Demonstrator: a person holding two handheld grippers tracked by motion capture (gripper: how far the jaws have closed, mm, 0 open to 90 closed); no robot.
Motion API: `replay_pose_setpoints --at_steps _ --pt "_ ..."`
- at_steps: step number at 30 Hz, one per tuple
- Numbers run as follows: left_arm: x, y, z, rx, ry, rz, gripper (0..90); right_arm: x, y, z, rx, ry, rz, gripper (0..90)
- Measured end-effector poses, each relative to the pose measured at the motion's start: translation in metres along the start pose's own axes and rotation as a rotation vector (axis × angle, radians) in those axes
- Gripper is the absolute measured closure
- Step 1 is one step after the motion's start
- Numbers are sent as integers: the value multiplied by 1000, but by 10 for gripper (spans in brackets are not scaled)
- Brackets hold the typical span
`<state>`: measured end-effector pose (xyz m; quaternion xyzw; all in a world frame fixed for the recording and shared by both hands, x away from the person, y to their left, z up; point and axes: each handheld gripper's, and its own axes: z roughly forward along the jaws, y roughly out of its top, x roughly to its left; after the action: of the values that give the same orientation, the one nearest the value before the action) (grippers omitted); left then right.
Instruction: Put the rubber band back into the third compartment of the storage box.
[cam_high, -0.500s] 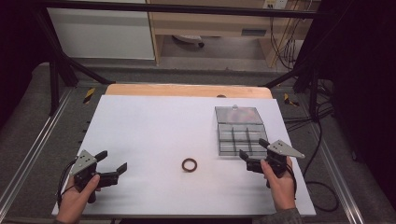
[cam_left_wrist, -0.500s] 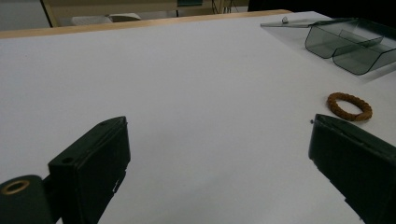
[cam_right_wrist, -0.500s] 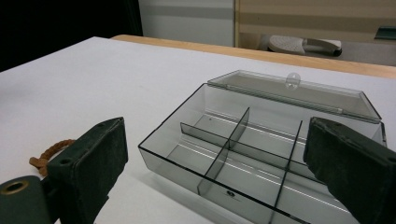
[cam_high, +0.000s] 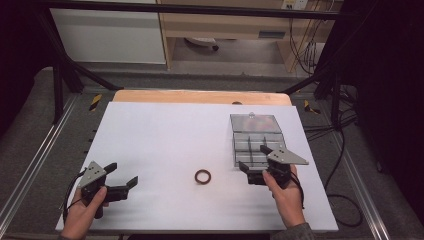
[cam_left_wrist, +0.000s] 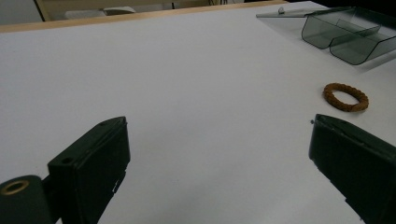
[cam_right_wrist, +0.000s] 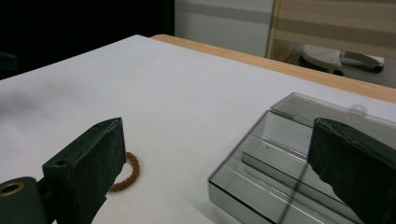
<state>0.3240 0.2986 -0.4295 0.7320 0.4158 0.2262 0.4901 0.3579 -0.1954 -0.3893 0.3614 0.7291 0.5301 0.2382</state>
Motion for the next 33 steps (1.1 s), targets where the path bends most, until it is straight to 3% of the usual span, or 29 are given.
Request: replay_pose_setpoints --at_steps 2,6,11,17,18,22,26,29,32,33 --pt "-1 1 3 2 -13 -4 50 10 4 15 14 28 -13 53" --pt "-1 0 6 18 -2 -10 52 27 9 32 11 74 -13 68" --pt "-3 1 6 18 -3 -8 52 52 14 52 42 102 -23 63" --pt "-4 0 8 32 3 13 52 68 15 62 113 107 -60 53" --pt "-3 1 7 33 3 17 52 71 14 62 149 97 -67 59" --pt "-3 1 7 26 2 18 52 75 10 65 179 103 -58 75" --pt "-4 1 9 36 0 28 52 83 3 79 237 119 -56 213" --pt "-4 0 7 36 -1 29 52 88 -4 87 275 165 -71 339" --pt "-2 0 6 34 0 28 52 93 -10 91 307 181 -91 391" --pt "-2 0 6 31 3 25 52 97 -15 95 327 205 -92 442"
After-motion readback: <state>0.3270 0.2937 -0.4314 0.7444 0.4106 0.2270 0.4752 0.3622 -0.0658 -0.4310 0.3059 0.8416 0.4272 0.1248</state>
